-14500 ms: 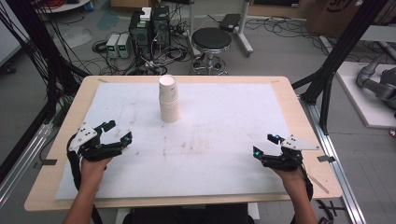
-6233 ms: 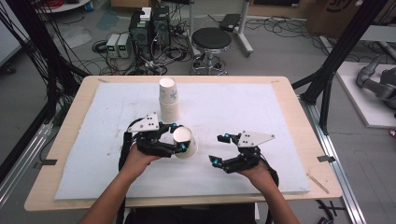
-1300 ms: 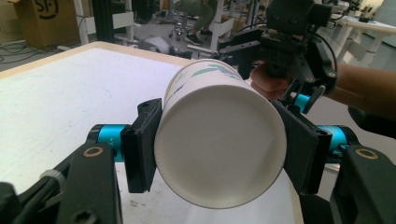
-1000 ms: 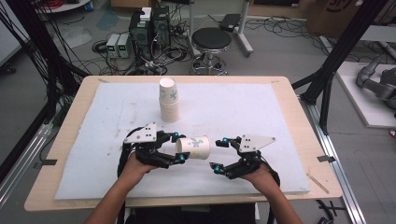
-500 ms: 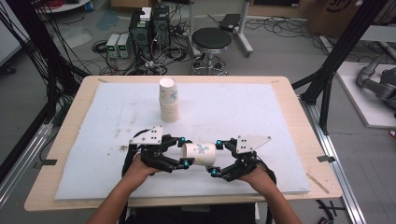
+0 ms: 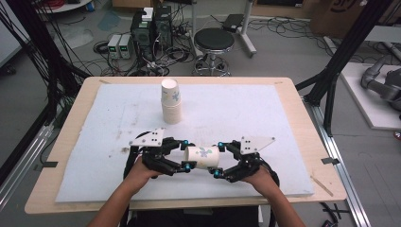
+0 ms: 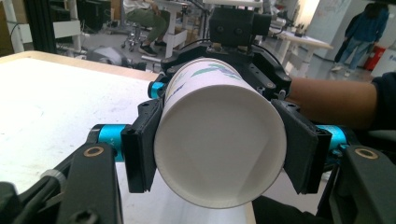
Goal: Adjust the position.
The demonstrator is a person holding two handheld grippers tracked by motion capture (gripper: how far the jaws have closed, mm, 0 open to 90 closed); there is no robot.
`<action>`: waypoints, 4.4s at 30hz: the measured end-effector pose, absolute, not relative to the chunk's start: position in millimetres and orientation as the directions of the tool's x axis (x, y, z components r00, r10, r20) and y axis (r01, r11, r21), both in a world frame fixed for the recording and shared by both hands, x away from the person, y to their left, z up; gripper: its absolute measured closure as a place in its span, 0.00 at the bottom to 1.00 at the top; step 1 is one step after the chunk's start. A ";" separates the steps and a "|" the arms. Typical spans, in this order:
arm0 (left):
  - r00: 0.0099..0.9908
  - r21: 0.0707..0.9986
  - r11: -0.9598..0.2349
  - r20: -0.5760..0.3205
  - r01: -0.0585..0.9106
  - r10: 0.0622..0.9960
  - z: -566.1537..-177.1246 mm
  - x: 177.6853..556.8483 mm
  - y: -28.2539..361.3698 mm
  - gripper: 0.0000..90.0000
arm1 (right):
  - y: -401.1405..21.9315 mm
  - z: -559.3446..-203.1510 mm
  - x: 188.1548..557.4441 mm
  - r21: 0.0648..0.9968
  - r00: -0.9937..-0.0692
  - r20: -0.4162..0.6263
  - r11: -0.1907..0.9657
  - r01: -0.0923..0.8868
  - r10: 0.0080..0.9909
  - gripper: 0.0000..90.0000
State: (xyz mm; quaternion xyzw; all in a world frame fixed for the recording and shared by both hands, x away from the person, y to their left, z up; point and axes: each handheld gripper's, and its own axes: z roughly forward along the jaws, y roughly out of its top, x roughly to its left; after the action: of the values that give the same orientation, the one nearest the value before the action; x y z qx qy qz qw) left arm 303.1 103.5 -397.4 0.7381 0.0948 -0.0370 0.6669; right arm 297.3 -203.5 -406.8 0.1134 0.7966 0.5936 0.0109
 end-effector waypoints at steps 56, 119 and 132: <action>0.977 0.861 -0.490 -0.032 0.133 0.209 -370.6 304.9 105.2 0.19 | -162.4 -345.4 313.8 0.717 -0.990 -0.068 0.696 0.040 0.127 0.35; 0.917 0.907 -0.340 -0.106 0.248 0.385 -407.7 306.4 133.9 0.36 | -212.4 -351.6 311.4 0.863 -0.925 -0.014 0.472 0.181 0.380 0.25; 0.842 0.957 -0.178 -0.103 0.229 0.530 -415.8 305.0 168.7 0.36 | -260.4 -396.3 302.1 0.889 -0.808 0.020 0.359 0.284 0.589 0.25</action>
State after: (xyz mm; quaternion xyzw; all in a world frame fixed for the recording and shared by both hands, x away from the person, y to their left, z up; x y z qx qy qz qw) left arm 305.0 168.7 -415.8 0.7568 0.2507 0.1273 0.5900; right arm 302.1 -260.4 -396.3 0.2693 0.8101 0.4979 0.1530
